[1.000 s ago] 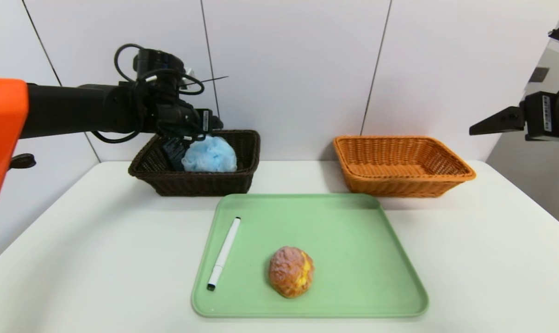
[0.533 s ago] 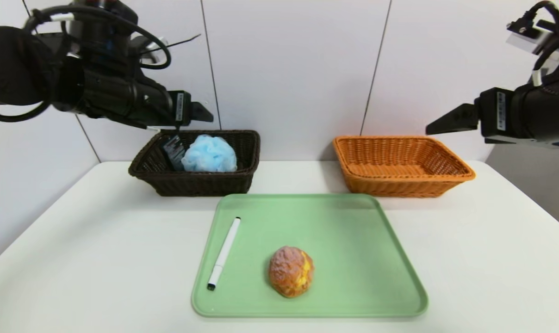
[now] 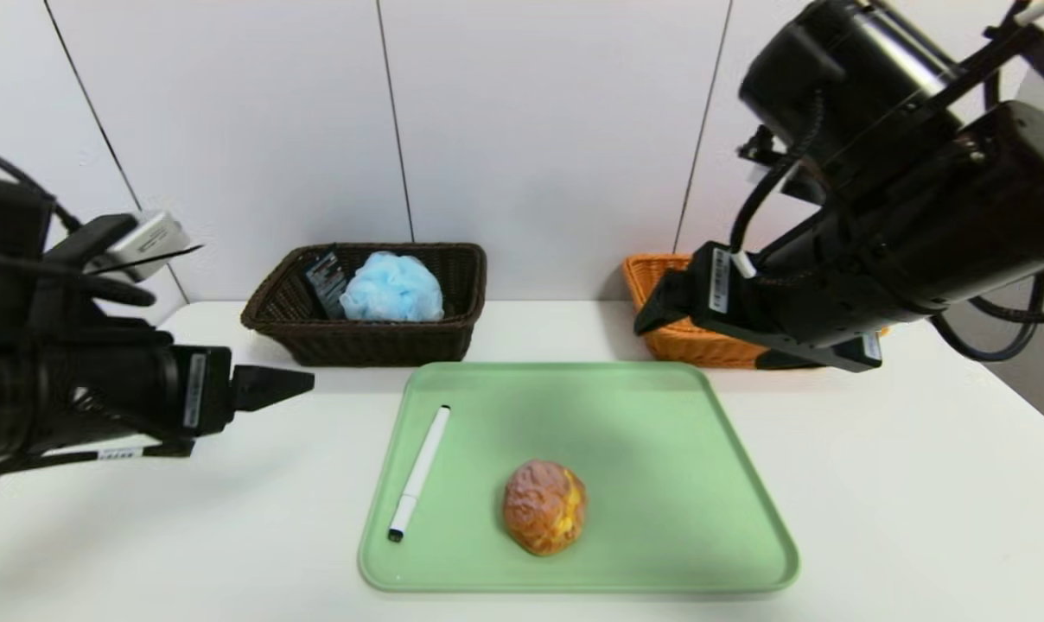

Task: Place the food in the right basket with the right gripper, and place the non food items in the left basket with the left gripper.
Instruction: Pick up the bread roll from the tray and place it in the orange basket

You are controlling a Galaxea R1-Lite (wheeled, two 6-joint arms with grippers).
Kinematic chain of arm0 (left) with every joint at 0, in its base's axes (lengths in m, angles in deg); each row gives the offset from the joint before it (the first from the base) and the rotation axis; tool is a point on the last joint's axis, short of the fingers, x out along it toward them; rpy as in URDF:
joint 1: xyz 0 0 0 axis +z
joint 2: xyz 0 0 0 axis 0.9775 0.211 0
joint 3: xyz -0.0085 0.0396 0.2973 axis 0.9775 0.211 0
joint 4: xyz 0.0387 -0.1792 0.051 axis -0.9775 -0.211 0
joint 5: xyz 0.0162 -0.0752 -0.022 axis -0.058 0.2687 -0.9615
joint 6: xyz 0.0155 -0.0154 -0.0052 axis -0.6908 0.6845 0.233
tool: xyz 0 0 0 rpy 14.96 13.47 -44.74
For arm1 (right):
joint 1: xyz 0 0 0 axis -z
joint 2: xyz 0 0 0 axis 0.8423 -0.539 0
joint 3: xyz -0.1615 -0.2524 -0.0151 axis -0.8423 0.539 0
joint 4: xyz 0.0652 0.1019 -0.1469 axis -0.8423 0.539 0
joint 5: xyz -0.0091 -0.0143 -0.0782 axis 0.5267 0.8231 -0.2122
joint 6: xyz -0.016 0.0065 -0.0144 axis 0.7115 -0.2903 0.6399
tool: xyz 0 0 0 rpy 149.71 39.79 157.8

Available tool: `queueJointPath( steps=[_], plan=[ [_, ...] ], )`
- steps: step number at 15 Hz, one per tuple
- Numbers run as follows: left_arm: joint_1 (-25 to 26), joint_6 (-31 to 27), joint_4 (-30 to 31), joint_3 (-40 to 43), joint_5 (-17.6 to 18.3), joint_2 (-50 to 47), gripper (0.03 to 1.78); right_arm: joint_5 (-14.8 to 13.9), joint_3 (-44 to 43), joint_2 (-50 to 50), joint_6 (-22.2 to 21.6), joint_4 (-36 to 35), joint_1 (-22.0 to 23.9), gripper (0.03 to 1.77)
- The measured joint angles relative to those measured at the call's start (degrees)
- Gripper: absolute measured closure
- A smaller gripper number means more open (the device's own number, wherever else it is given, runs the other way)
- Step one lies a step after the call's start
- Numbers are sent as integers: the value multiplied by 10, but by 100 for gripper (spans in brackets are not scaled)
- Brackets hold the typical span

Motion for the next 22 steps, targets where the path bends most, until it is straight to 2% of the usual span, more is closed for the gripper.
queueJointPath(
  steps=[3,8,18,22],
  plan=[
    [0,0,21,67,1,-75,14,5,-41,-71,-33,36,-54,9],
    [-1,0,22,135,1,-143,12,6,-51,-164,-37,9,-119,9],
    [-1,1,25,163,5,-165,12,-7,-51,-224,-14,-5,-131,9],
    [0,4,26,163,15,-156,12,-26,-52,-240,0,-7,-131,9]
  ],
)
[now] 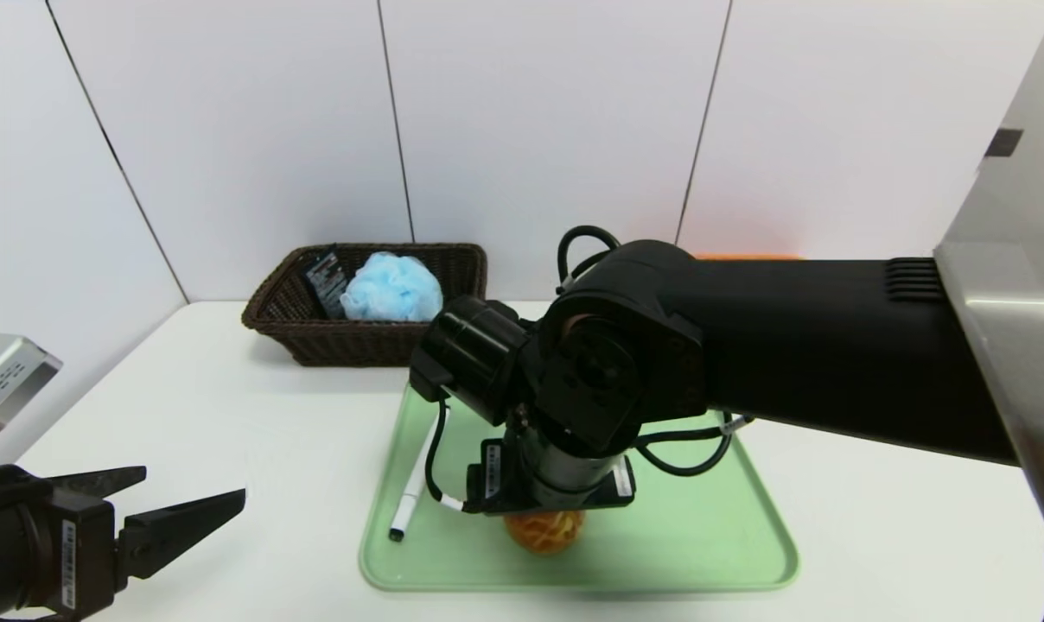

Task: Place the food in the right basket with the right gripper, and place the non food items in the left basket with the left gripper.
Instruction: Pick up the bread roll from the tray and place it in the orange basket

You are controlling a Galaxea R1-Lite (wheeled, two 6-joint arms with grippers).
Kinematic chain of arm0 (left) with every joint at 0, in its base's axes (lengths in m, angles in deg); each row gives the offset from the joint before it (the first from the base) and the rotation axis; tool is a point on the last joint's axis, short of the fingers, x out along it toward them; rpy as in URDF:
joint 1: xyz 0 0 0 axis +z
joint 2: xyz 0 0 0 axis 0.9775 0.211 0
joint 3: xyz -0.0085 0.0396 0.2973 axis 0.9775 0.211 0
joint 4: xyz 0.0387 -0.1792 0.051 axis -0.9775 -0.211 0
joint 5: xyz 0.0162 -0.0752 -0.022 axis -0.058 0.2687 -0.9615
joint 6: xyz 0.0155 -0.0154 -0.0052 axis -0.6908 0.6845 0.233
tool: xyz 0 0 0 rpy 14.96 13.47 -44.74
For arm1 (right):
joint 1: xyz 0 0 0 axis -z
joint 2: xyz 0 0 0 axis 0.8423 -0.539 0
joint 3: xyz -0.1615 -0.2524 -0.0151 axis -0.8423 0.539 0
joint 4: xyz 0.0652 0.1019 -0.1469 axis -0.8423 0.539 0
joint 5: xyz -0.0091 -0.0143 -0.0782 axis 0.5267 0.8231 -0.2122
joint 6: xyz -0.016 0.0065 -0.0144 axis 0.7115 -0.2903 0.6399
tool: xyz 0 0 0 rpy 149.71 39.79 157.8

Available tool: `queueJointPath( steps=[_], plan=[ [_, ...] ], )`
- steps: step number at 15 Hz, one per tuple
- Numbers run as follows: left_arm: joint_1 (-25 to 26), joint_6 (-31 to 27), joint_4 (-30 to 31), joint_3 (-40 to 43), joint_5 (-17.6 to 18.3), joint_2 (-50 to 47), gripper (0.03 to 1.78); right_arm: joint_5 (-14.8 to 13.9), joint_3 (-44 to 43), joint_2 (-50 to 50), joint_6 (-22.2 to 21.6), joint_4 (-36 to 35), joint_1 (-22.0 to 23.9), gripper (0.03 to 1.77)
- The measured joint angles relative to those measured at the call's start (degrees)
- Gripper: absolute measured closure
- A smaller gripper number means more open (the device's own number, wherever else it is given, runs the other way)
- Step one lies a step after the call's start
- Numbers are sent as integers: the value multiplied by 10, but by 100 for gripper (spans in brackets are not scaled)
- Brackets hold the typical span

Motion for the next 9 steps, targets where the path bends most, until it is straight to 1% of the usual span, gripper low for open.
queueJointPath(
  steps=[3,5,9],
  plan=[
    [0,0,3,-1,2,9,12,-9,0,-9,9,-2,0,9],
    [0,0,17,-2,3,15,12,-9,0,-13,10,-5,0,9],
    [0,0,18,-1,3,20,12,-10,0,-18,11,-8,0,9]
  ],
)
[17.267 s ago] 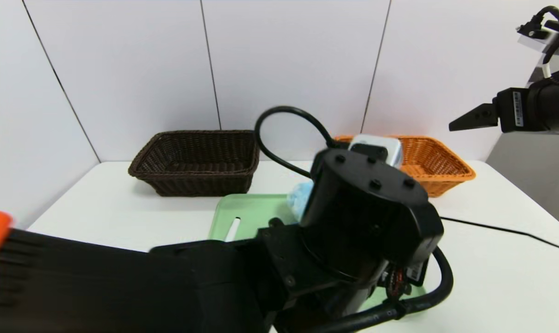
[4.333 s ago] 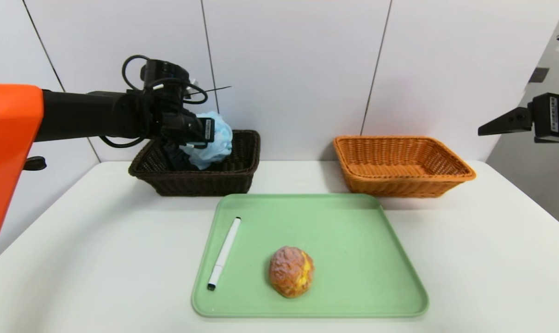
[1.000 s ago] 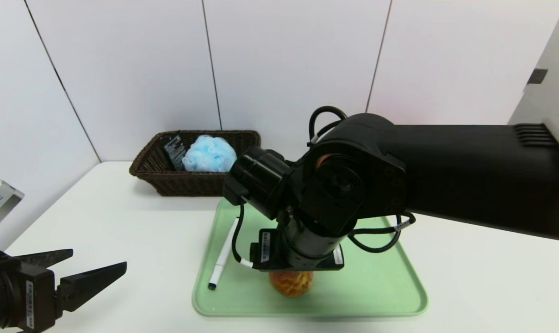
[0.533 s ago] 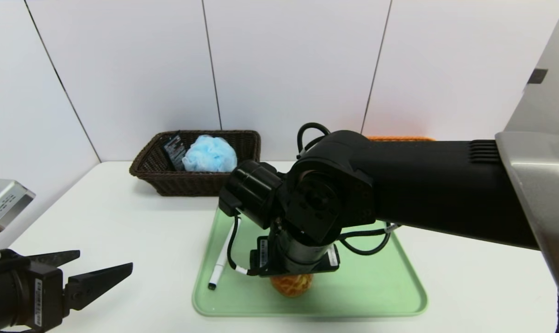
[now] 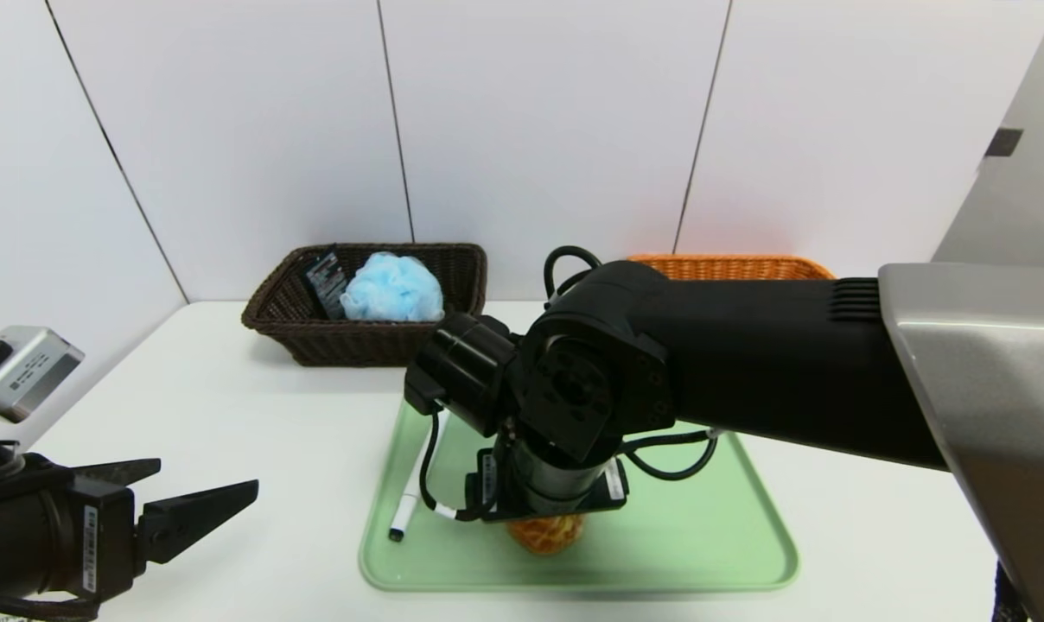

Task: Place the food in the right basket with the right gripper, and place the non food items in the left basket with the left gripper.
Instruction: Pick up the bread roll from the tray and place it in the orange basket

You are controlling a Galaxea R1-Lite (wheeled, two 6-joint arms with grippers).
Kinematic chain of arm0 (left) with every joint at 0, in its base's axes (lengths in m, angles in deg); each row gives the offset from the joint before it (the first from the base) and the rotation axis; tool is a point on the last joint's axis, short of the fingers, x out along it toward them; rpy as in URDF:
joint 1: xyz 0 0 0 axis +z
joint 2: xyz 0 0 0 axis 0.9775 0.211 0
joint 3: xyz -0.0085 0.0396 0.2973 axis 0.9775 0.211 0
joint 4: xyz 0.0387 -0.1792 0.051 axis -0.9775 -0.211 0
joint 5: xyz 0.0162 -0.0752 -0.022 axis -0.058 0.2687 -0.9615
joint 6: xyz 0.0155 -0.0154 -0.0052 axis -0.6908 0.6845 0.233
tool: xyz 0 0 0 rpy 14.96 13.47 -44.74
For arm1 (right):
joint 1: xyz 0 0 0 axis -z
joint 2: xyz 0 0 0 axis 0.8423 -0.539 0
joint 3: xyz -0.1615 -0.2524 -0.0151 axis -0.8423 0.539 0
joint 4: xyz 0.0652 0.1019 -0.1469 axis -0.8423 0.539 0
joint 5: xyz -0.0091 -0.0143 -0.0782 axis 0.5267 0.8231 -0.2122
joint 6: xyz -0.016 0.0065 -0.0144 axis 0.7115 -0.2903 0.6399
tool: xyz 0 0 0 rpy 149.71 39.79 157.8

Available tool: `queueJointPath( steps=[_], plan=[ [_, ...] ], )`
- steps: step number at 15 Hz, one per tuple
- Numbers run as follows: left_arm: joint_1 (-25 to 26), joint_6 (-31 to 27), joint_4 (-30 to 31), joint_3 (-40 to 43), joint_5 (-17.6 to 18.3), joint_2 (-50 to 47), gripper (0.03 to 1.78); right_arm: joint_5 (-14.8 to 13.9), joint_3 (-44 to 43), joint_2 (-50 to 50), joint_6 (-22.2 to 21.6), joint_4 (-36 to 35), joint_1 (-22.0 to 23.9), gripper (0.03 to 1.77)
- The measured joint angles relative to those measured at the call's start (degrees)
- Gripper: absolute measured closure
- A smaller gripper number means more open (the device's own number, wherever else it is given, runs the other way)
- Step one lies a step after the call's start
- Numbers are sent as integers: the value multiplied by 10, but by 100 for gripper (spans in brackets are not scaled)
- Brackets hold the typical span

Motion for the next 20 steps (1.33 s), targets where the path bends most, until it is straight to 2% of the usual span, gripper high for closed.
queueJointPath(
  steps=[5,6,9,13,14,20],
  plan=[
    [0,-1,0,0,0,2,12,-1,0,-3,6,0,1,9],
    [0,-1,0,0,0,2,12,-4,0,-3,5,-2,1,18],
    [0,-1,0,0,0,2,12,-6,0,-3,11,-6,3,66],
    [0,-1,0,1,0,4,12,-5,1,-3,12,-5,4,102],
    [0,-1,0,1,0,5,12,-5,1,-3,12,-5,4,106],
    [0,-1,0,0,-1,12,12,-4,1,2,13,-5,11,106]
  ],
)
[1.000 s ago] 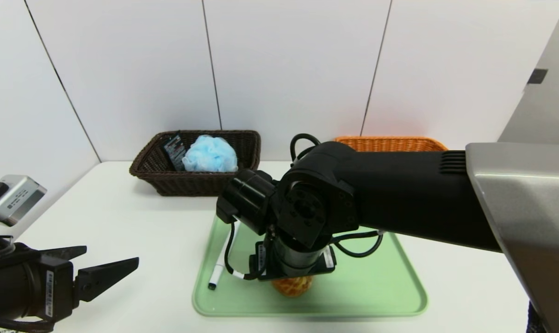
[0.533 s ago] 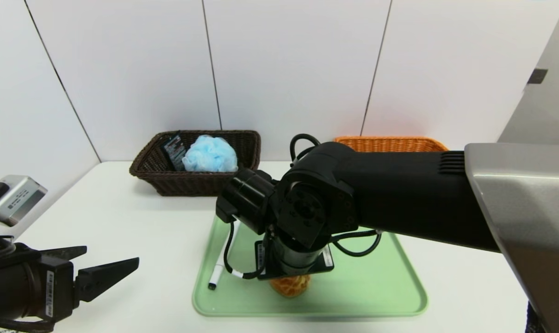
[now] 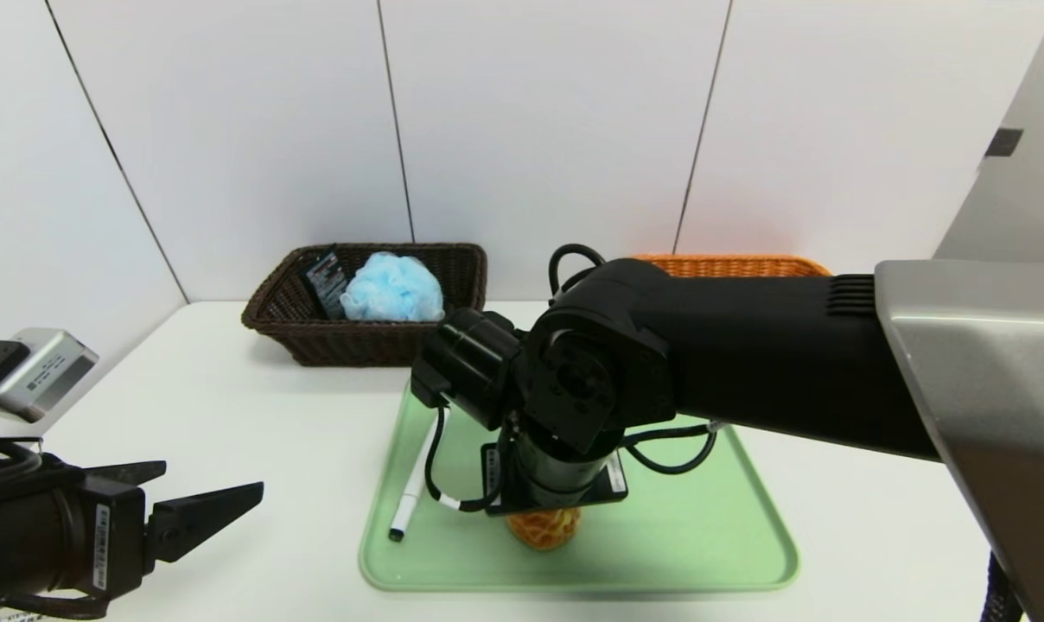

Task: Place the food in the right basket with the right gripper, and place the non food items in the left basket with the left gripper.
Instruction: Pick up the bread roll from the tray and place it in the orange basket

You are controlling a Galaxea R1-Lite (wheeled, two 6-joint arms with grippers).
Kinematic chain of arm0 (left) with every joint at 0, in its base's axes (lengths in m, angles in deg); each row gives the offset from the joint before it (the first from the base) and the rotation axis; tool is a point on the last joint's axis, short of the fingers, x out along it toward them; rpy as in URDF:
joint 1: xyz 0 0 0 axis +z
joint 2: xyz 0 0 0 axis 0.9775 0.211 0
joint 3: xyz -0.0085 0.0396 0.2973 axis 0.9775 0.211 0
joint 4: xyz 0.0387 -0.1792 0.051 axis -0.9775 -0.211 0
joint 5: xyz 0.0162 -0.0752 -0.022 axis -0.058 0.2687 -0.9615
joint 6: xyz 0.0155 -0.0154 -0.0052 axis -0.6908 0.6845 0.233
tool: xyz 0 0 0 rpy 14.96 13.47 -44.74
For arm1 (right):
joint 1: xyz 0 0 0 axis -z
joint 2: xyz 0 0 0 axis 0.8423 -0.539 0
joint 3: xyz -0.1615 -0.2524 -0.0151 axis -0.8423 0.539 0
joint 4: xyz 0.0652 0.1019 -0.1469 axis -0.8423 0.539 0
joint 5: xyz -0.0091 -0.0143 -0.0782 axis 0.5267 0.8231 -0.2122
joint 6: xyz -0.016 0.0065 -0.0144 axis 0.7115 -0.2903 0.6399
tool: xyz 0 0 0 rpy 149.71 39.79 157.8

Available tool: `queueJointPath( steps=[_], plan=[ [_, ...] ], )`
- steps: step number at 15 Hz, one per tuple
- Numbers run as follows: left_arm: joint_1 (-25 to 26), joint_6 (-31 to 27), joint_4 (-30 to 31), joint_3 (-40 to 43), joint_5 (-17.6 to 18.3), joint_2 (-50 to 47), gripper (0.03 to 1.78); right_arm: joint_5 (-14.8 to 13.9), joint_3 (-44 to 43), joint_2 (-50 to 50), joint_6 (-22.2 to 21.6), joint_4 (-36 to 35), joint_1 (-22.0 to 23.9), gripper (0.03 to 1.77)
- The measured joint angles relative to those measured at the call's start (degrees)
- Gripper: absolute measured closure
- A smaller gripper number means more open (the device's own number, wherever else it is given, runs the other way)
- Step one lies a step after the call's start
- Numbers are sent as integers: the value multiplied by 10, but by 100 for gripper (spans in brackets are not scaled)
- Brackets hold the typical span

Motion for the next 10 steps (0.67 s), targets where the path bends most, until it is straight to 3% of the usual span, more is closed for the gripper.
queueJointPath(
  steps=[6,10],
  plan=[
    [0,0,17,0,0,11,12,2,0,53,44,1,13,108],
    [-1,-1,16,2,2,19,12,7,0,131,143,-45,84,108]
  ],
)
